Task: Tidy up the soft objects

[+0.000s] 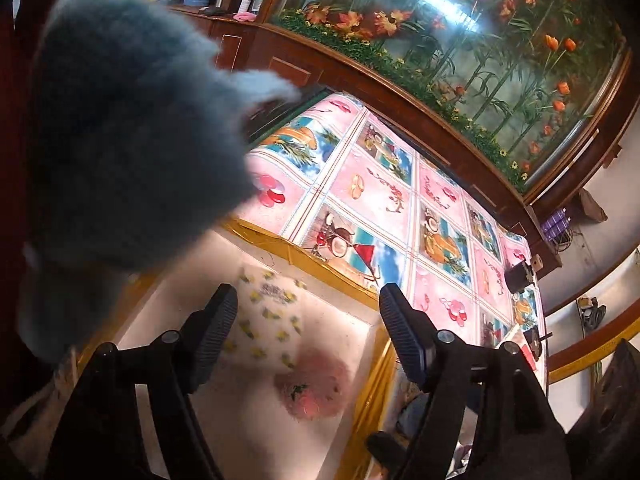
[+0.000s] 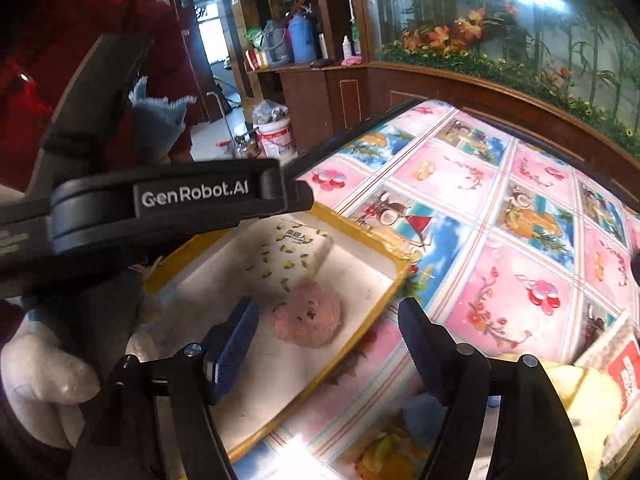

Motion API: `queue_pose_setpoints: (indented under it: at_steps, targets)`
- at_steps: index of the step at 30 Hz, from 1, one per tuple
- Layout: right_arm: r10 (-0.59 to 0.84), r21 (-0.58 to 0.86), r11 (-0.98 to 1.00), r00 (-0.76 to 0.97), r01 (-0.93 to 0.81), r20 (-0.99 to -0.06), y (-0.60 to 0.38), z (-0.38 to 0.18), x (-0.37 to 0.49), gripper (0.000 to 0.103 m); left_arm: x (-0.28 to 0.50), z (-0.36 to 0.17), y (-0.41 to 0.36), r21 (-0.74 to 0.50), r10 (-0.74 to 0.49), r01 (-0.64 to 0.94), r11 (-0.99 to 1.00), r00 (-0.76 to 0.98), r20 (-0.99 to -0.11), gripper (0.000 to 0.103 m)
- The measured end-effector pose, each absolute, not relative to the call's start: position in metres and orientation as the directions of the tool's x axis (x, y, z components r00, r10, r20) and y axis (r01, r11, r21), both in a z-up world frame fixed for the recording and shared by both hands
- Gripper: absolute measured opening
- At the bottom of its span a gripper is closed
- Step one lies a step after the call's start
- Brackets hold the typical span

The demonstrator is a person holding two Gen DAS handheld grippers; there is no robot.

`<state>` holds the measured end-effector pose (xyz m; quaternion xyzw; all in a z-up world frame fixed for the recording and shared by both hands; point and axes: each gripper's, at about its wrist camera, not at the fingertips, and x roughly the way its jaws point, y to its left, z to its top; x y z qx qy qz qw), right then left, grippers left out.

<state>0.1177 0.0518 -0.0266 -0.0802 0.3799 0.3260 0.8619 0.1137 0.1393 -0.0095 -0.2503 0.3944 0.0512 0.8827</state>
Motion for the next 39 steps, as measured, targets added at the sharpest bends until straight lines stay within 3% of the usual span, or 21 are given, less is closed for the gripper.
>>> queue_pose_setpoints:
  at_steps: [6,17,23,27,32,39]
  targets:
    - [0.514,0.087,0.785,0.566,-0.614,-0.645,0.009,0.008,0.08,0.077,0.099,0.01,0.128,-0.418,-0.156,-0.231,0.879,0.687,-0.709,0.073]
    - [0.484,0.144,0.851,0.65,-0.505,-0.586,-0.114,0.042,0.012,0.082,0.032,0.033,0.066,-0.464,-0.347,0.022,0.886,0.695,-0.63,0.073]
    - [0.334,0.085,0.931,0.737,-0.354,-0.587,-0.19,0.032,-0.014,0.085,0.016,0.023,0.035,-0.441,-0.395,0.107,0.891,0.661,-0.638,0.073]
    - [0.26,0.122,0.964,0.744,-0.237,-0.615,-0.244,0.016,-0.009,0.085,0.026,0.013,0.019,-0.429,-0.402,0.121,0.895,0.633,-0.662,0.073]
    - [0.23,0.185,0.972,0.723,-0.142,-0.652,-0.286,-0.012,0.001,0.085,0.042,-0.013,0.006,-0.441,-0.418,0.109,0.891,0.576,-0.702,0.073]
    - [0.253,0.223,0.966,0.688,-0.135,-0.68,-0.295,-0.042,0.008,0.085,0.077,-0.027,-0.001,-0.453,-0.414,0.078,0.888,0.565,-0.714,0.073]
